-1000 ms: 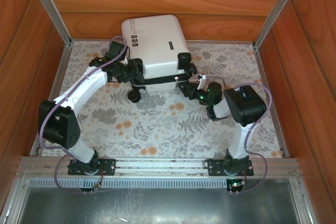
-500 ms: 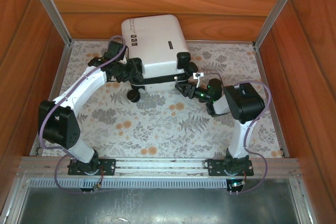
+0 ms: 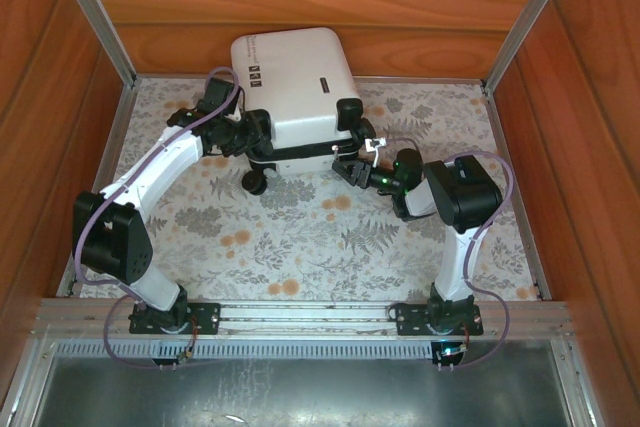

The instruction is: Pack the luggage

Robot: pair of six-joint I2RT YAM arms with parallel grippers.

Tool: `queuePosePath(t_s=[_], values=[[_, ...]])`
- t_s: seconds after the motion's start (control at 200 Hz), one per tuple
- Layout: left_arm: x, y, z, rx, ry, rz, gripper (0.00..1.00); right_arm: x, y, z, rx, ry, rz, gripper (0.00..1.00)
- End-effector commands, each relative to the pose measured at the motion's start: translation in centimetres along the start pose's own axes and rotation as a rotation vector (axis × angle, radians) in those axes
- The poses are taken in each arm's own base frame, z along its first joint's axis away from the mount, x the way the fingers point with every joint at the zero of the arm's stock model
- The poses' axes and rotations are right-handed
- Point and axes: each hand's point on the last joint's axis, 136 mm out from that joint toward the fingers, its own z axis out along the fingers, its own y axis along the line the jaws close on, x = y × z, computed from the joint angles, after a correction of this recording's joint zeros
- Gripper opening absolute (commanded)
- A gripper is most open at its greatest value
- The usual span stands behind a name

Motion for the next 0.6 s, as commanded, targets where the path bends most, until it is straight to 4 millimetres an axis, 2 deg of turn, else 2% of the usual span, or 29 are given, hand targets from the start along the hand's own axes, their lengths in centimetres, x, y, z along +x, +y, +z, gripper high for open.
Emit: queuePosePath(t_s=[0.0, 0.25, 0.595], values=[[-2.7, -5.1, -4.0, 0.194, -0.12, 0.058, 0.0, -1.5, 1.0, 0.5, -0.049, -0.015, -0.034, 0.54], [-2.6, -5.1, -3.4, 0.194, -0.107, 0.057, 0.0, -2.7, 1.1, 0.7, -0.046, -0.047, -0.034, 0.48], [-2.4, -4.7, -2.8, 0.185, -0.098, 0.053, 0.0, -3.3, 1.0, 0.9, -0.044, -0.062, -0.024, 0.37]])
